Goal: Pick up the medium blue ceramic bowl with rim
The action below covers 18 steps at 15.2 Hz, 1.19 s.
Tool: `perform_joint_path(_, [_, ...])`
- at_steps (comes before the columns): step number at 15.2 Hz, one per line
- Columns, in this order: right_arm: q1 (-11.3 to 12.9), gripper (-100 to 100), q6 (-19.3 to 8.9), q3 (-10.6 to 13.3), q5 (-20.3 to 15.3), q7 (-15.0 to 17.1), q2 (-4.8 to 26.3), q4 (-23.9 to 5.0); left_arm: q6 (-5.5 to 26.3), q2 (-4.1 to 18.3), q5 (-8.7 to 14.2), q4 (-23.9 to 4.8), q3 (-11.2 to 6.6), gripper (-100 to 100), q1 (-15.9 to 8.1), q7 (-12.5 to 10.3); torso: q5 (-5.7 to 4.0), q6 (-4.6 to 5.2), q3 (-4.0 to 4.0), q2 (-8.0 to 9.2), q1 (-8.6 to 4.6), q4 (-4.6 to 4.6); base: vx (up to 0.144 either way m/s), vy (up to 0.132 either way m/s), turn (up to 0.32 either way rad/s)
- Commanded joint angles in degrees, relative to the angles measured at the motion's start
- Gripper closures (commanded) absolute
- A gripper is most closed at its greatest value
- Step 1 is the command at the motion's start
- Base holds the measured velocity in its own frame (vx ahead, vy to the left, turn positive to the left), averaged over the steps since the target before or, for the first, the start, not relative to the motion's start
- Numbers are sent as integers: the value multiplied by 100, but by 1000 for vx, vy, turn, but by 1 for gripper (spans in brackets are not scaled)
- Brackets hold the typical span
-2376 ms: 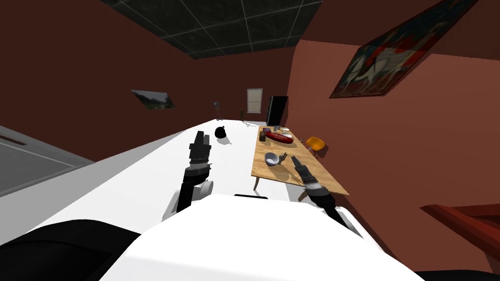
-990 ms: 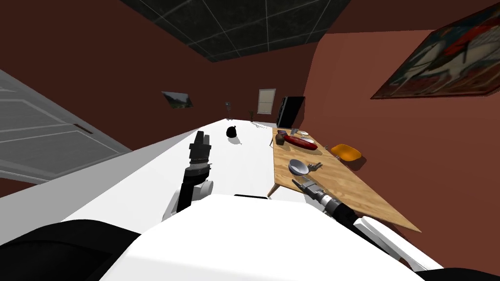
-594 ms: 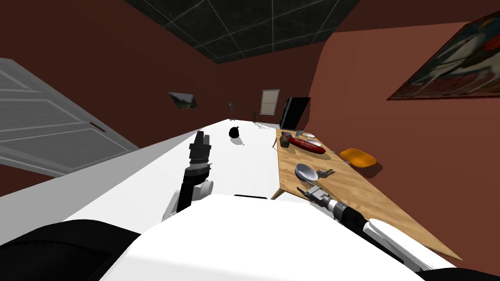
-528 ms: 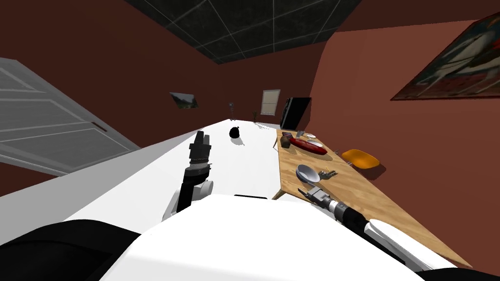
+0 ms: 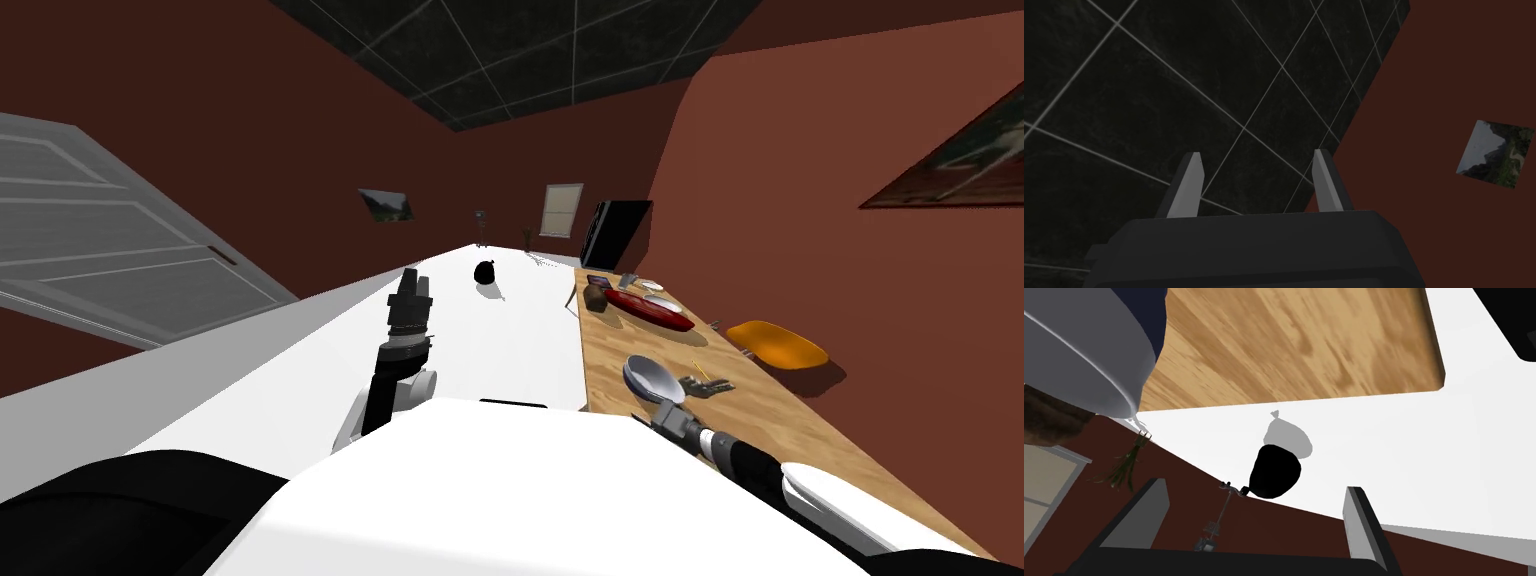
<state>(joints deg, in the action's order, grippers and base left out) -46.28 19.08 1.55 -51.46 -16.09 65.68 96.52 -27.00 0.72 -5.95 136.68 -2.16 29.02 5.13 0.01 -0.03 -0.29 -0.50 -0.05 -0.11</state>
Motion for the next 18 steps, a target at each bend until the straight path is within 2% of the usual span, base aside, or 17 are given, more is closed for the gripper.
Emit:
perform_joint_path(1, [-120, -100, -99, 138, -286, -51, 286, -97, 0, 0, 0, 0, 0, 0, 0, 0, 0, 0, 0, 0, 0, 0, 147, -9, 85])
perform_joint_path(2, [-120, -100, -99, 138, -290, -51, 308, -97, 0, 0, 0, 0, 0, 0, 0, 0, 0, 0, -1, -2, 2, 0, 140, -12, 65])
perform_joint_path(3, [-188, -100, -131, 231, -474, -93, 493, -199, 0, 0, 0, 0, 0, 0, 0, 0, 0, 1, 0, 0, 2, 0, 149, -20, 73])
perform_joint_path(4, [-188, -100, -131, 231, -474, -93, 493, -199, 0, 0, 0, 0, 0, 0, 0, 0, 0, 0, -1, -2, 0, 0, 147, -22, 58])
perform_joint_path(6, [-321, -100, -180, 429, -779, -173, 819, -382, 0, 0, 0, 0, 0, 0, 0, 0, -1, 0, -1, -2, -3, -1, 149, -39, 91])
perform_joint_path(7, [-321, -100, -180, 429, -811, -173, 819, -382, 0, 0, 0, 0, 0, 0, 0, 0, -3, -1, -3, -6, -10, -1, 175, -62, 82])
perform_joint_path(9, [-450, -100, -210, 635, -1100, -243, 1084, -538, 0, 0, 0, 0, 0, 0, 1, 0, -4, 0, -9, -15, -14, -3, 188, -52, 76])
perform_joint_path(10, [-450, -100, -210, 635, -1100, -243, 1084, -538, 0, 0, 0, 0, 0, 0, 1, 0, -4, 1, -10, -17, -14, -4, 151, -49, 57])
perform_joint_path(14, [-662, -100, -229, 992, -1502, -344, 1430, -754, 0, 0, 0, 0, 0, 0, 0, 0, -4, 1, 2, 3, -14, 0, 122, -55, 63])
perform_joint_path(15, [-662, -100, -229, 992, -1502, -344, 1430, -754, 0, 0, 0, 0, 0, 0, 0, 0, -5, 2, 4, 7, -14, 1, 84, -41, 26])
perform_joint_path(16, [-722, -100, -228, 1095, -1598, -368, 1508, -807, 0, 0, 0, 0, 0, 0, 0, 0, -3, 3, 9, 16, -9, 3, 69, -33, 26])
perform_joint_path(17, [-618, -100, -169, 1008, -1508, -383, 1416, -822, 0, 0, 0, 0, 0, 0, 0, 0, -3, 2, 13, 23, -5, 5, 42, -21, 15])
perform_joint_path(18, [-540, -100, -232, 1140, -1563, -450, 1237, -951, 0, 0, 0, 0, 0, 0, -1, 0, -2, 3, 18, 33, 0, 7, 22, -16, 91])
